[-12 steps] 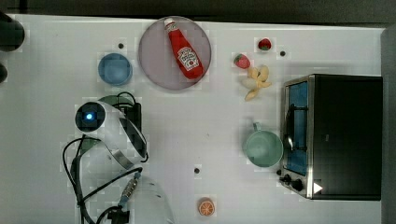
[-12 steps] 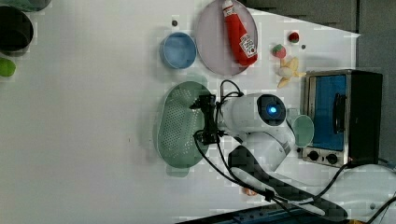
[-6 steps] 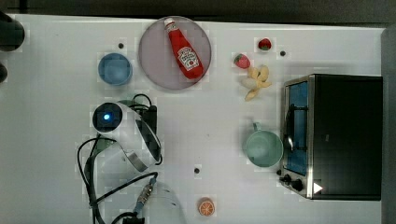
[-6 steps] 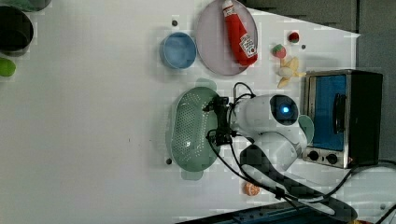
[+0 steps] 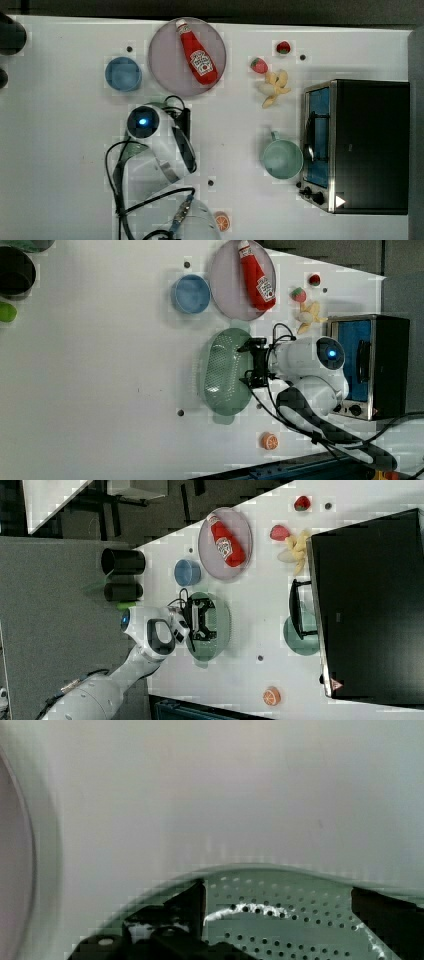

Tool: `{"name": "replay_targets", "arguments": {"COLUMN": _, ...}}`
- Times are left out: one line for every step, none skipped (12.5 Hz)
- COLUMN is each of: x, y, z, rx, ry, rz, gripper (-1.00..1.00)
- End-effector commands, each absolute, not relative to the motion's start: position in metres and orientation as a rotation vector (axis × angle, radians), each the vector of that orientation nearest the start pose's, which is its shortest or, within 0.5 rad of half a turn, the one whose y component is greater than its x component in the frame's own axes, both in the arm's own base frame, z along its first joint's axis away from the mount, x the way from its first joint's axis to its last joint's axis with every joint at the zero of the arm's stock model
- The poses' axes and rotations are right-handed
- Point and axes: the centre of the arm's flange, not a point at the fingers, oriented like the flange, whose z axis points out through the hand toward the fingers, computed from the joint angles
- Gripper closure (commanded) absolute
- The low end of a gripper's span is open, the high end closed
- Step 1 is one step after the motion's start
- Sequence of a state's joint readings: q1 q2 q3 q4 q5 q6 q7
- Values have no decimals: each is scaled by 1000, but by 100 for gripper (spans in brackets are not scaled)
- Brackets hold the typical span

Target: Drag strainer left to right.

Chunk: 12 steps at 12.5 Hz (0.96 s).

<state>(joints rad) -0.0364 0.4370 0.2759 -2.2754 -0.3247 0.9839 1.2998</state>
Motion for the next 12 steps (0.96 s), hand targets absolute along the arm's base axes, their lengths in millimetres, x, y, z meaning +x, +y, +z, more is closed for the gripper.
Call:
{"name": "replay_targets", "arguments": {"x": 497, "y": 101, "z": 161, "rx": -2358, "ry": 2301, "rz": 29, "gripper": -100}}
{"name": "replay_targets", "arguments": {"x": 497, "y": 90, "z": 162, "rx": -2365, "ry": 2303, "rz": 23, "gripper": -100}}
{"name": "replay_targets", "arguments": {"x": 497, "y": 78, "z": 161, "rx": -2371, "ry": 2306, "rz": 19, "gripper": -100}}
{"name": "replay_targets", "arguments": {"x": 498, "y": 66, "z": 161, "rx": -2383, "ry": 2301, "rz": 16, "gripper": -100}}
{"name": "replay_targets", "arguments": {"x": 499, "y": 54, "z": 160, "rx": -2386, "ry": 2306, "rz": 13, "gripper": -100}}
{"name": "replay_targets", "arguments": {"x": 499, "y": 43, "z": 159, "rx": -2385, "ry": 2312, "rz": 9, "gripper": -100}}
{"name": "replay_targets", "arguments": {"x": 498, "y": 32, "z": 157, "rx": -2377, "ry": 2330, "rz": 7, "gripper": -100}}
{"name": "replay_targets", "arguments": {"x": 498, "y": 22, "z": 157, "rx": -2381, "ry": 2332, "rz": 5, "gripper": -100}}
{"name": "replay_targets", "arguments": {"x": 499, "y": 13, "z": 157, "rx": -2386, "ry": 2333, "rz": 4, "gripper": -100}}
{"name": "replay_targets", "arguments": {"x": 499, "y": 4, "z": 156, "rx": -2393, "ry": 2333, "rz": 3, "gripper": -100}}
{"name": "replay_targets", "arguments": {"x": 499, "y": -5, "z": 156, "rx": -2405, "ry": 2327, "rz": 3, "gripper": -100}}
{"name": "replay_targets", "arguments": {"x": 498, "y": -15, "z": 156, "rx": -2430, "ry": 2307, "rz": 4, "gripper": -100}}
